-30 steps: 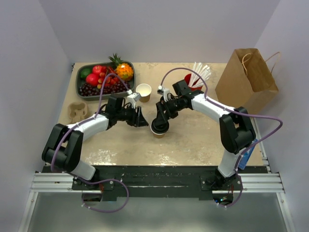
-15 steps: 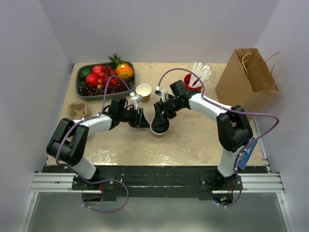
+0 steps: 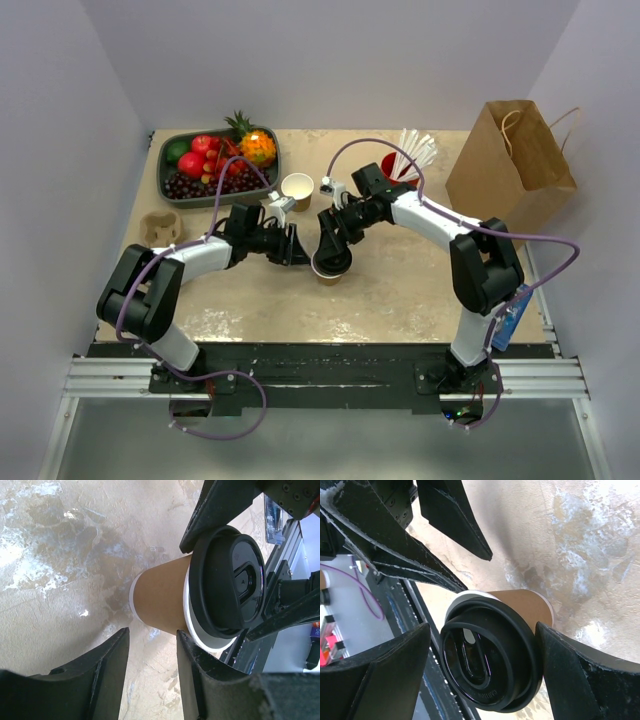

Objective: Pack the takeout coffee

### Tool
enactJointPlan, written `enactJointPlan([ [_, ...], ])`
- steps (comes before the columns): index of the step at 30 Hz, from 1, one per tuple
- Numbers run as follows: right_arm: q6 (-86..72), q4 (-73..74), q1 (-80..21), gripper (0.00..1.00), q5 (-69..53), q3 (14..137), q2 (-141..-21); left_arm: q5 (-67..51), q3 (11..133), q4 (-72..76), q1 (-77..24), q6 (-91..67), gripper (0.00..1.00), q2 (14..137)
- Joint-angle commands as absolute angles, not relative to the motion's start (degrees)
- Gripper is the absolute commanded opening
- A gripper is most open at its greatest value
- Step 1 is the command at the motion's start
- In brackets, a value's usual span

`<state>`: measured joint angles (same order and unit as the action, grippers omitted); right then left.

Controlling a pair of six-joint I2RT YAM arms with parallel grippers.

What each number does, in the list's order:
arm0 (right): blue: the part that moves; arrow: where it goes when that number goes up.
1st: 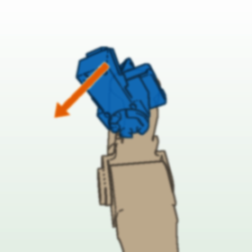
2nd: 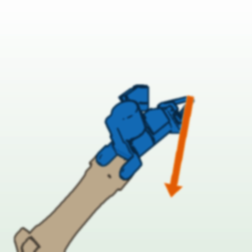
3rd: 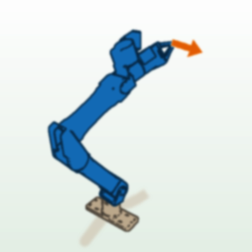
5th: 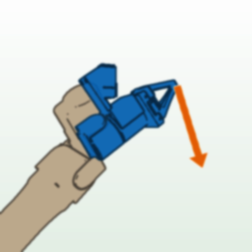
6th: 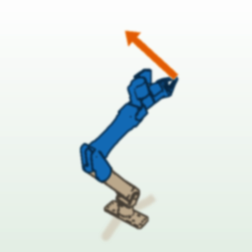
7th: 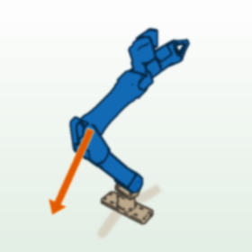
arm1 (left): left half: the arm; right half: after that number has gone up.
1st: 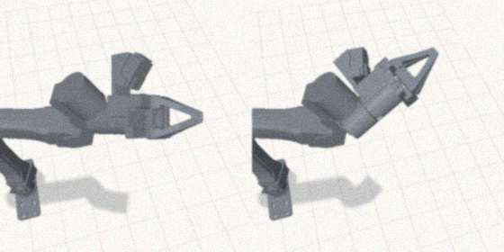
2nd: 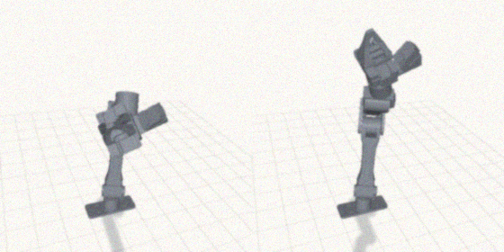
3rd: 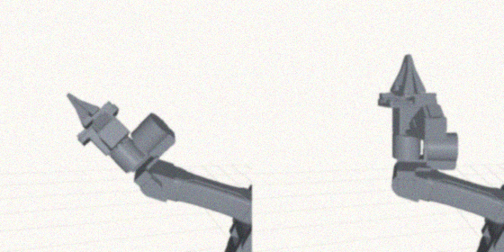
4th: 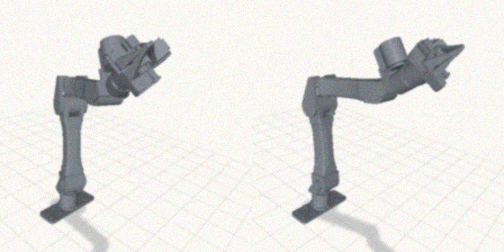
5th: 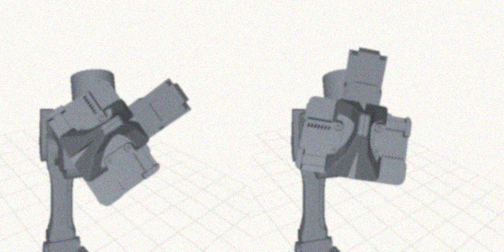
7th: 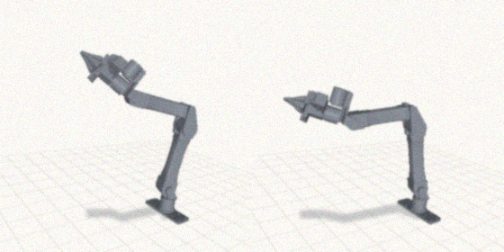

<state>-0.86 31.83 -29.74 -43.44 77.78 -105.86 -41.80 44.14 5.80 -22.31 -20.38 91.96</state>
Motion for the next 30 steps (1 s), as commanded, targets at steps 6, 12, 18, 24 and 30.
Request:
enactJointPlan([
  [6,1.32,31.38,-29.27,0.92,-43.15,80.59,-102.48,-42.98,45.18,5.71,-22.41,-18.72,0.47,92.37],
  [12,1.48,30.67,-29.01,0.92,-38.61,83.58,-102.92,-42.80,45.26,5.01,-22.41,-18.11,0.47,92.29],
  [18,3.34,33.74,-24.71,0.92,-36.91,84.82,-100.29,-42.63,45.18,4.75,-22.32,-17.49,0.47,92.37],
  [24,7.02,39.72,-20.84,0.87,-37.53,82.53,-97.65,-42.54,45.26,5.01,-22.32,-17.40,0.47,92.55],
  [30,5.55,39.99,-20.83,0.72,-41.22,79.63,-96.77,-43.33,44.74,5.80,-22.32,-17.75,0.47,92.72],
])
